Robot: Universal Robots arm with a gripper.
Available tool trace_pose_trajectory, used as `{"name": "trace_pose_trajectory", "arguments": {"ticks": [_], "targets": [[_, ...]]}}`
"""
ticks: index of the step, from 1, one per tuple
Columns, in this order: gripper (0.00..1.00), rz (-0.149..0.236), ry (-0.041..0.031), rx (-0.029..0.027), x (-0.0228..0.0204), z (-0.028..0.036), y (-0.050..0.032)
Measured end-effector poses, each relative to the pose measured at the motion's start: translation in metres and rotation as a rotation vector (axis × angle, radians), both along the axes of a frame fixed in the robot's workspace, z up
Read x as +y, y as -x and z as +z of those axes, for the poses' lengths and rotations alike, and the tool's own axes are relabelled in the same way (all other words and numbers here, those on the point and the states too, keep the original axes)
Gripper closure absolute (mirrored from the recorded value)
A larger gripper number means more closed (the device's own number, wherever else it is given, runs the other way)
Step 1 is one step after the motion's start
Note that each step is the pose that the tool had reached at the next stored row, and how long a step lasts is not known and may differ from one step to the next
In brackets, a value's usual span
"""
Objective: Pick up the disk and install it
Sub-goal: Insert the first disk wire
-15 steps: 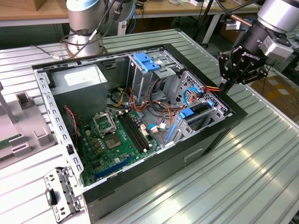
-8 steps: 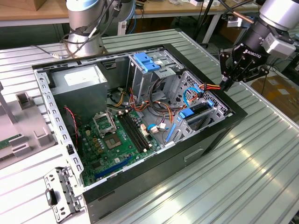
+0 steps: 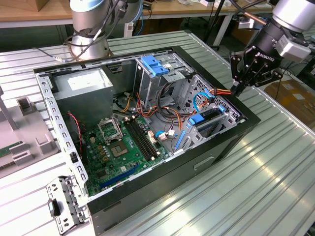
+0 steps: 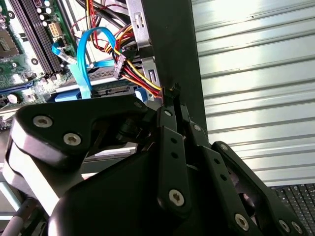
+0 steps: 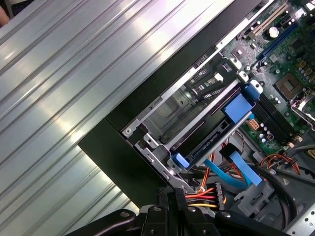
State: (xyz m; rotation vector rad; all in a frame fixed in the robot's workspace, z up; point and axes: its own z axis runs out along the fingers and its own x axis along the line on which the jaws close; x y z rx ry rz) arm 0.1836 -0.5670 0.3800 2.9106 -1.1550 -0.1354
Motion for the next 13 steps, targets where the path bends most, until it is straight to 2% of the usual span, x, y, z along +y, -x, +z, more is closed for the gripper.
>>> {"name": "trace_pose_trajectory", "arguments": {"ticks": [13], "targets": [[0.83, 0.000, 0.0000, 0.0000, 0.0000, 0.0000, 0.0117]]}}
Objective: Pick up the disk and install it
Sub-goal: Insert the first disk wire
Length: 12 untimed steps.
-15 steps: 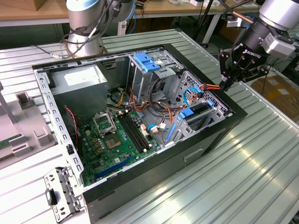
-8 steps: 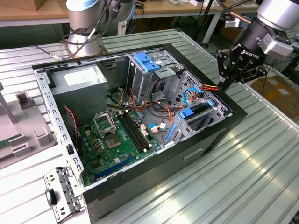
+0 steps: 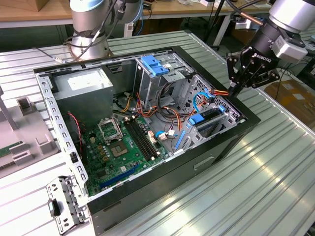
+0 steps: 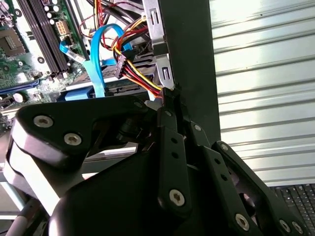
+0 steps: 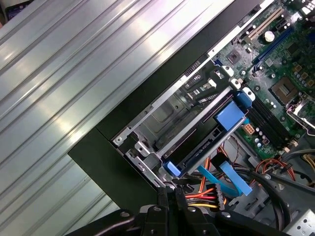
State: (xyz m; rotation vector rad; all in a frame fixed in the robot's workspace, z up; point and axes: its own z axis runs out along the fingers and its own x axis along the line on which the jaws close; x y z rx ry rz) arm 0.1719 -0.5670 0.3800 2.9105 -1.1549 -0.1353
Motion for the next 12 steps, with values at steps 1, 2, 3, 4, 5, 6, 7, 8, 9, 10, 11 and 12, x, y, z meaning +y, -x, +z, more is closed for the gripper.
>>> {"name": "trace_pose_trajectory", "arguments": {"ticks": [1, 2, 3, 4, 5, 6, 7, 8, 9, 10, 11, 12], "targets": [[0.83, 0.000, 0.0000, 0.0000, 0.0000, 0.0000, 0.0007], [0.83, 0.000, 0.0000, 0.0000, 0.0000, 0.0000, 0.0014], [0.83, 0.000, 0.0000, 0.0000, 0.0000, 0.0000, 0.0024], [0.83, 0.000, 0.0000, 0.0000, 0.0000, 0.0000, 0.0033], [0.83, 0.000, 0.0000, 0.0000, 0.0000, 0.0000, 0.0044], [0.83, 0.000, 0.0000, 0.0000, 0.0000, 0.0000, 0.0052], [0.83, 0.000, 0.0000, 0.0000, 0.0000, 0.0000, 0.0062], [0.83, 0.000, 0.0001, 0.0000, 0.0000, 0.0000, 0.0069], [0.83, 0.000, 0.0000, 0.0000, 0.0000, 0.0000, 0.0075], [0.83, 0.000, 0.0000, 0.0000, 0.0000, 0.0000, 0.0082], [0.83, 0.000, 0.0000, 0.0000, 0.0000, 0.0000, 0.0089], [0.83, 0.000, 0.0000, 0.0000, 0.0000, 0.0000, 0.0098]]}}
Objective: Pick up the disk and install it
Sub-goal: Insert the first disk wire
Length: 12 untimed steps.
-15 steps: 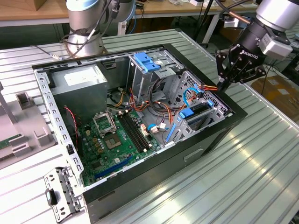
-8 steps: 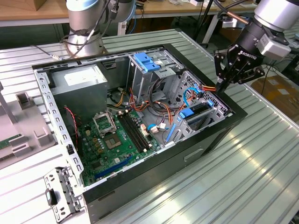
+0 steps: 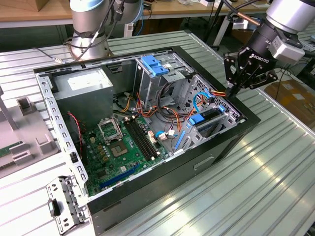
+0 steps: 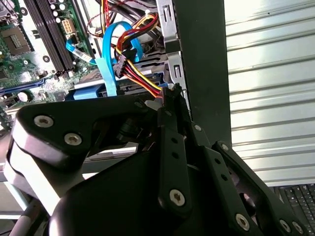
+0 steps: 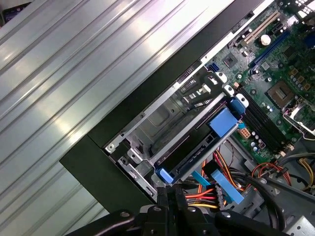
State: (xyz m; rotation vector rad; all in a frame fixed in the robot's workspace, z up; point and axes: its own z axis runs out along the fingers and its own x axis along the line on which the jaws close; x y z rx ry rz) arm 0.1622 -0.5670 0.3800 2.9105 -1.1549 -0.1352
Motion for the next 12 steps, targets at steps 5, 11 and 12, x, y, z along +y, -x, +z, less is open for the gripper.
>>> {"name": "trace_pose_trajectory", "arguments": {"ticks": [5, 11, 12], "targets": [[0.83, 0.000, -0.0001, 0.0000, 0.0000, -0.0001, 0.0048], [0.83, 0.000, -0.0001, 0.0000, 0.0000, -0.0001, 0.0119], [0.83, 0.000, 0.0000, 0.0000, 0.0000, 0.0000, 0.0128]]}}
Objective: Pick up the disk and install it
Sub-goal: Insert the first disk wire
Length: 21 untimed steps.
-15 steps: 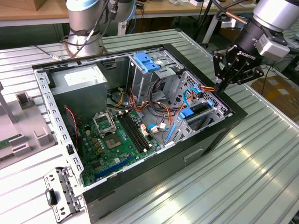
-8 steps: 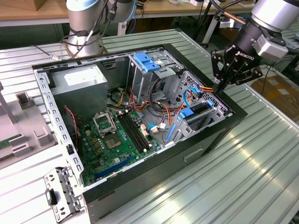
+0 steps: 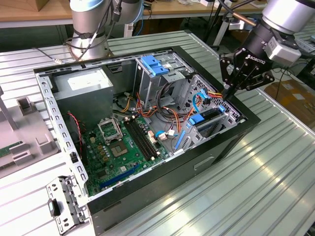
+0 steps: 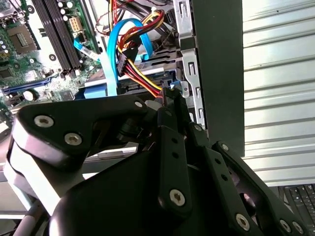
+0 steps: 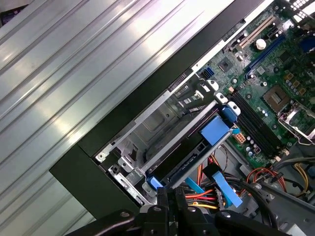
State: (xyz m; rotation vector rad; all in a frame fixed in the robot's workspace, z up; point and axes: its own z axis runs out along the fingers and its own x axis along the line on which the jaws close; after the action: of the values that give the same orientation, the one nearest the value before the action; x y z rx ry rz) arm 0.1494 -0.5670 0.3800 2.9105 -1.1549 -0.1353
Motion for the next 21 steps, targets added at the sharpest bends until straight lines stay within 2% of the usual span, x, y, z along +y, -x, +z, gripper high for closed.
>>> {"name": "trace_pose_trajectory", "arguments": {"ticks": [13, 21], "targets": [[0.83, 0.000, 0.0000, 0.0000, 0.0000, 0.0000, 0.0119], [0.83, 0.000, 0.0000, 0.0000, 0.0000, 0.0000, 0.0158]]}}
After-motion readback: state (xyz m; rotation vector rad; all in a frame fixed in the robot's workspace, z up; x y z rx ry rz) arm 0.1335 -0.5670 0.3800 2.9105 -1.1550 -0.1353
